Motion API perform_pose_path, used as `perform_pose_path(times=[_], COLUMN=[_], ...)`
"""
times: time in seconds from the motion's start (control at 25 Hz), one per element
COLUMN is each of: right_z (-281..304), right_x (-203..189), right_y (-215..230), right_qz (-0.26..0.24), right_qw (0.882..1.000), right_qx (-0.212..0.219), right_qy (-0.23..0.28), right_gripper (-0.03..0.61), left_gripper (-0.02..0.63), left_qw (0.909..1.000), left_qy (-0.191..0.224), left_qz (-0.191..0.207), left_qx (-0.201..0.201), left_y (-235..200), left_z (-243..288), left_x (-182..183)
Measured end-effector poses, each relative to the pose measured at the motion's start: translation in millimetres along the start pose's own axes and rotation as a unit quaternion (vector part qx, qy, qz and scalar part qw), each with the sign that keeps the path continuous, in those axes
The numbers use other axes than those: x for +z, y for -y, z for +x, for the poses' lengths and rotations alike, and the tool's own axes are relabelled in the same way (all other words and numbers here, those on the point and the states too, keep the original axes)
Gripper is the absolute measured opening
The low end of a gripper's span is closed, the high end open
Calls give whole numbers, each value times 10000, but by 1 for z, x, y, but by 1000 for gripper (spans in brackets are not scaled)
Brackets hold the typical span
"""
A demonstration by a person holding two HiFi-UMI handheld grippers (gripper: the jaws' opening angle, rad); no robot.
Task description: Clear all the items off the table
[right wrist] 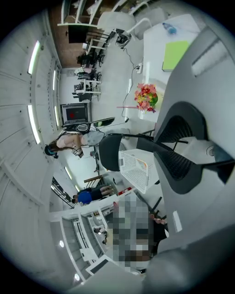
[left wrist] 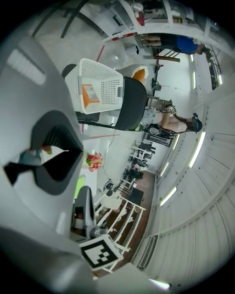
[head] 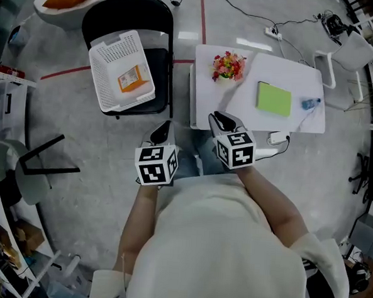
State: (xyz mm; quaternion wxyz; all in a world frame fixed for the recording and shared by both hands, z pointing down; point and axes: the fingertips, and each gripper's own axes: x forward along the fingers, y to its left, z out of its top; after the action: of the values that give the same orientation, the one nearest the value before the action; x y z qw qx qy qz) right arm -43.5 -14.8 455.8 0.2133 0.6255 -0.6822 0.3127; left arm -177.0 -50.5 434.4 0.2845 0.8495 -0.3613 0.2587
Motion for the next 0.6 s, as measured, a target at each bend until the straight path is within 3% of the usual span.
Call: perform_pose_path(times=[0.6], right_z=[94], right_x=[-34], right_y=[88], right_qz=[749], right_qw=[9915], right_qx=[-893], right_qy=[-585], right_gripper=[173], left_gripper=[9], left_qw=[9990], left_qy=[-430], left_qz=[65], left_qx=[-41], left_y=[-3], left_z=[71], left_x=[3])
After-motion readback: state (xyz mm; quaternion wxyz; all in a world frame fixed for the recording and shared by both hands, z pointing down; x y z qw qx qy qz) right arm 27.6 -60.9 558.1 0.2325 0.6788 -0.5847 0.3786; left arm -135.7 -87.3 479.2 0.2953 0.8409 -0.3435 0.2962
